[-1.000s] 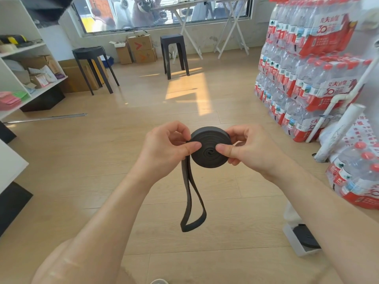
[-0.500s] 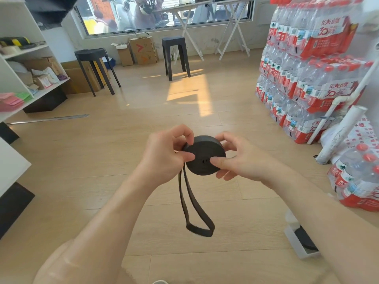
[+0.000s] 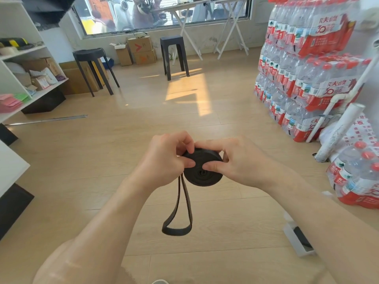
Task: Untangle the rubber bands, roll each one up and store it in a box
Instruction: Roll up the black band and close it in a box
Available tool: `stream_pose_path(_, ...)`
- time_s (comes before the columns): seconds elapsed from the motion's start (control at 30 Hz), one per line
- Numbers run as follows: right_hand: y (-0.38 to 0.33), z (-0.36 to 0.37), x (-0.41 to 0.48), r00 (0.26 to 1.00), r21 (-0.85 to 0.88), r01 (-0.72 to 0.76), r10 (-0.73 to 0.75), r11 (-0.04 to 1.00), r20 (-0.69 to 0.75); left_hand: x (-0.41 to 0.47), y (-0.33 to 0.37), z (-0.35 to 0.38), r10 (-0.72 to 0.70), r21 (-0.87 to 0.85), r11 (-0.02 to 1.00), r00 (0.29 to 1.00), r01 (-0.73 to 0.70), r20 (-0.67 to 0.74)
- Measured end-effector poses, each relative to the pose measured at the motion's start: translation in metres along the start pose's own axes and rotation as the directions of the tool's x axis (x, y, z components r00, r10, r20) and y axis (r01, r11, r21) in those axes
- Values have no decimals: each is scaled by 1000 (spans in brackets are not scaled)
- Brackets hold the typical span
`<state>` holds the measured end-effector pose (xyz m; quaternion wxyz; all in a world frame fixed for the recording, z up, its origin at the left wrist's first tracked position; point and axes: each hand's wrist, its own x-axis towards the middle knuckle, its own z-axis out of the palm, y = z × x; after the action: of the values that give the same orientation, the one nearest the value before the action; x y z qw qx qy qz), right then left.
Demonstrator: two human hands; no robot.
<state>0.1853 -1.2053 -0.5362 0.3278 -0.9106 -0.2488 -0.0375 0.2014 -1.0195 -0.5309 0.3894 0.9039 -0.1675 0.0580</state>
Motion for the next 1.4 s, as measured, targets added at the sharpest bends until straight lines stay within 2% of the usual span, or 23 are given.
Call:
stream_pose_path(0.1,3,4,1,1000,-22,13,-13,1000,-7,2,-2,0,-47,-81,996,999,46,-2)
stream_pose_path(0.23,7,1,-3,996,57,-29,33,998,-79,5,-2,-5,-87,-215,973,996,89,19)
stream_pose_path(0.37,13,-1,0,976,176,-41,77,984,-205,4,-3,-9,-100,-249,961,990,121,97)
stream_pose_path(0.5,14,0,1,964,244,-58,118,968,-236,4,-2,-12,-100,-271,953,985,135,138)
stream_pose_path(0.63,16,1,2,941,382,-91,205,920,-270,2,-1,-11,-112,-263,953,981,152,162)
stream_pose_path(0.7,16,2,3,934,434,-111,243,894,-261,1,0,-9,-121,-277,949,985,151,123)
stream_pose_path(0.83,16,2,4,933,522,-133,285,842,-221,0,4,-1,-149,-385,916,986,112,-67)
stream_pose_path(0.97,15,3,3,941,530,-167,295,832,-167,1,3,5,-187,-388,916,967,107,-175)
stream_pose_path(1.27,10,4,1,942,519,-193,305,833,-140,3,3,8,-180,-313,944,956,101,-234)
stream_pose_path(1.4,6,7,0,931,549,-210,338,809,-142,3,3,4,-183,-427,897,975,114,-123)
